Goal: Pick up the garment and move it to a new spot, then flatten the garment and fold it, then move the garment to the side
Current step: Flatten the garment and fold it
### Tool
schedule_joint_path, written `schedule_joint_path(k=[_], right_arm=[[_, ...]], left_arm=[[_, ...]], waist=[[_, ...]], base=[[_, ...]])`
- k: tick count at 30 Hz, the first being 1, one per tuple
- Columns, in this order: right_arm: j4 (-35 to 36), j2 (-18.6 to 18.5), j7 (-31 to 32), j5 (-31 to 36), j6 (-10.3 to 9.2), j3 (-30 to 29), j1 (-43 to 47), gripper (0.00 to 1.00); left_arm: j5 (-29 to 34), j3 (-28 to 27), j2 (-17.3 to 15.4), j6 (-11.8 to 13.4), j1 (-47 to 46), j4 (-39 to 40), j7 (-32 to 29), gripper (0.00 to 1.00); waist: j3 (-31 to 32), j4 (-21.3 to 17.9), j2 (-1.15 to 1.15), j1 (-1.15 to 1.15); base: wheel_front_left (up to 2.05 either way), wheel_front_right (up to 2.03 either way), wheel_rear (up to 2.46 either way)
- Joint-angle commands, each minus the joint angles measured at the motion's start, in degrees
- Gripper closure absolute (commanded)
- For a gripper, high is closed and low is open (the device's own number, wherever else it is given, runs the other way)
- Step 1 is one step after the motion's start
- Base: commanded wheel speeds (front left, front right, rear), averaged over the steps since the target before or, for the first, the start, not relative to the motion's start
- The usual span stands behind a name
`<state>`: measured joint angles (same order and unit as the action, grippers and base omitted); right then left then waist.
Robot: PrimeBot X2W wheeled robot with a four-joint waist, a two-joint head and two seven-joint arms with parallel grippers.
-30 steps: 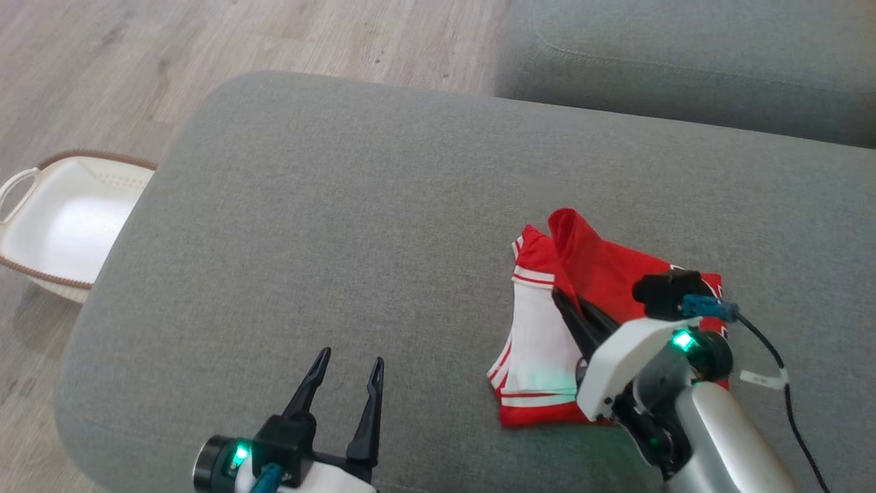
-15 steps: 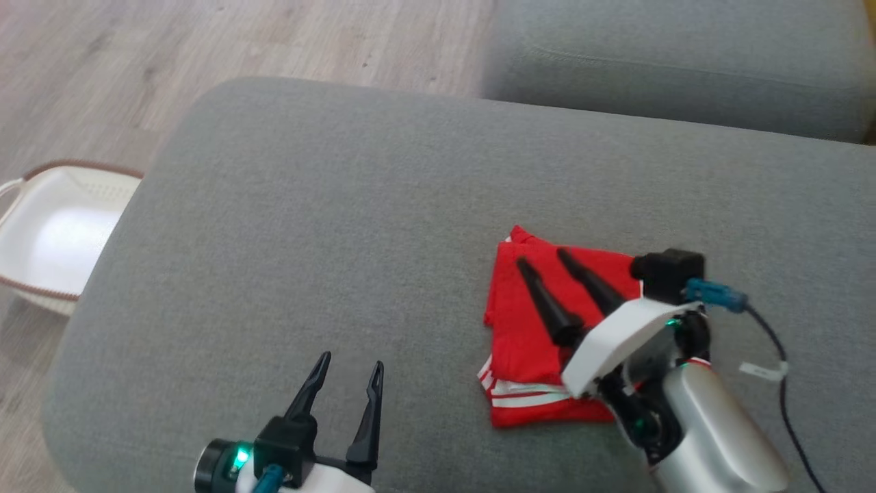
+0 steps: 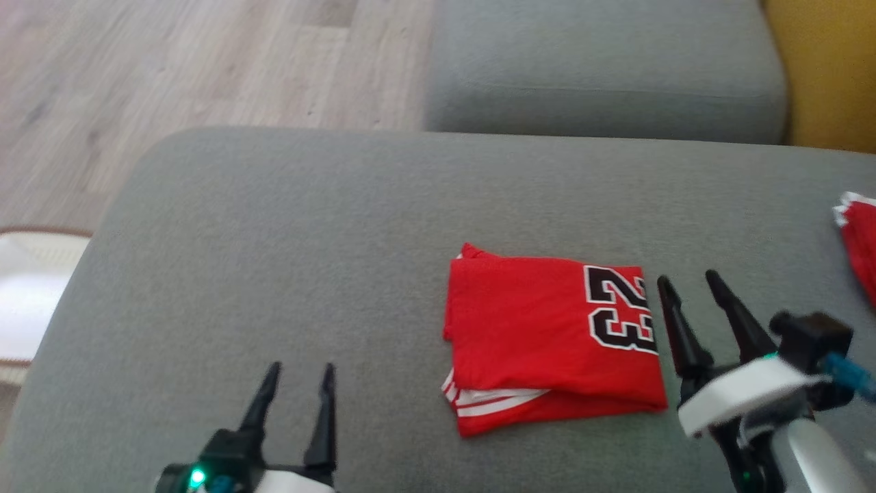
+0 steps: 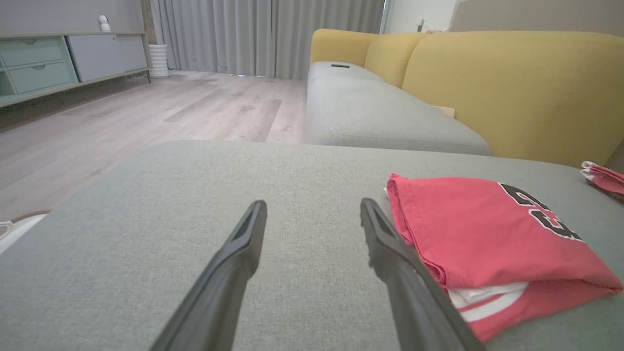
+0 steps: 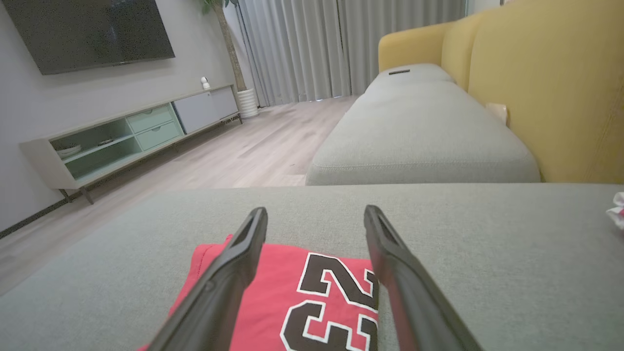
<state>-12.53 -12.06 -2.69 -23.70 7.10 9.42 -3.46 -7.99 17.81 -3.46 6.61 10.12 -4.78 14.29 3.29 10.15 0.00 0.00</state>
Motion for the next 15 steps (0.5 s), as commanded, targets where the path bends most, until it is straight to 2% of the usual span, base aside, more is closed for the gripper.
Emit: schedule_joint_path(k=[1,3,6,9,15], right_arm=[[2.4,-2.5,-3.6,1.4,0.39,2.6,-1.1,0.00],[1.8,-3.2,-8.1,1.7,0.39,2.8,-0.3,0.00],[-0.2,-3.1,-11.3,2.9,0.39,2.1,0.7,0.00],[-1.8,-2.4,-12.2,5.7,0.39,1.8,1.9,0.00],[0.1,1.3,-12.3,9.8,0.39,-0.5,6.1,0.00]], left_arm=[[-0.3,-3.2,0.6,0.5,-1.5,2.8,0.7,0.00],[-0.5,-4.4,0.6,0.8,-1.0,3.4,0.7,0.00],[0.1,-5.6,0.6,0.8,-0.1,4.2,0.7,0.00],[1.1,-6.6,0.6,0.7,1.0,5.6,0.7,0.00],[2.3,-7.9,0.6,0.1,3.1,7.2,0.7,0.00]], waist=[[0.8,-1.8,0.00,0.00],[1.1,-3.0,0.00,0.00],[1.9,-4.2,0.00,0.00],[2.5,-5.1,0.00,0.00],[3.7,-5.9,0.00,0.00]], base=[[0.00,0.00,0.00],[0.00,0.00,0.00],[0.00,0.00,0.00],[0.00,0.00,0.00],[0.00,0.00,0.00]])
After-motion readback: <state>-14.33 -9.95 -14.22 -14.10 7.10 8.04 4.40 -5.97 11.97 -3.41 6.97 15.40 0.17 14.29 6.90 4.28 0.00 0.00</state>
